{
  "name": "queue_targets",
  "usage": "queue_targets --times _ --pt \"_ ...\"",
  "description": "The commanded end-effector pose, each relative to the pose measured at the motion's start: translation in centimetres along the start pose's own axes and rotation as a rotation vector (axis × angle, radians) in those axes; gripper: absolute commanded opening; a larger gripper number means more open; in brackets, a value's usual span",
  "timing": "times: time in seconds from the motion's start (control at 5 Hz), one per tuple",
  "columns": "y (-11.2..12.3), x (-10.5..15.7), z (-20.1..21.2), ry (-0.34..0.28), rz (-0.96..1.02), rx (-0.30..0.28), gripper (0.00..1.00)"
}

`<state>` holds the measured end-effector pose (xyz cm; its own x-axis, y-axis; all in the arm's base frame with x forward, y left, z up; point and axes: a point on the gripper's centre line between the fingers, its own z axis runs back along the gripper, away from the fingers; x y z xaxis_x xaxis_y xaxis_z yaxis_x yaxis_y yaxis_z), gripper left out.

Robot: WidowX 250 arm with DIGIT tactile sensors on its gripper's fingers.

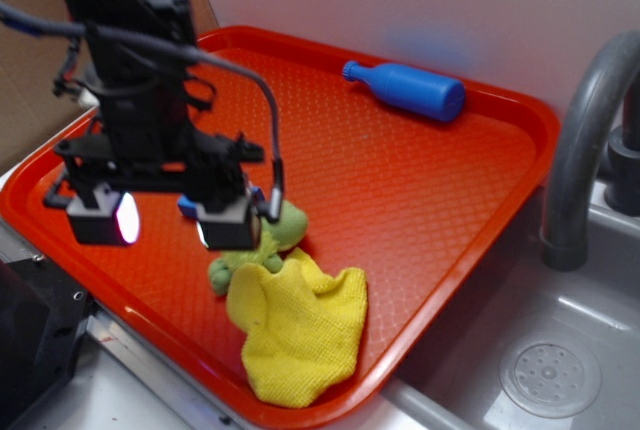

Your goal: Grab the yellow cloth.

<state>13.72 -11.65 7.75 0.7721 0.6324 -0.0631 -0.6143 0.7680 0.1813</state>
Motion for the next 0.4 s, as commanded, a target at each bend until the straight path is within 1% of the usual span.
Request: queue_targets --times 0.0,0.2 --pt "-3.71 -0.15 -1.60 -0.164 -0.324 -0.266 1.00" --pt "-4.36 -0.35 -2.50 -0.153 -0.357 -0.324 1.00"
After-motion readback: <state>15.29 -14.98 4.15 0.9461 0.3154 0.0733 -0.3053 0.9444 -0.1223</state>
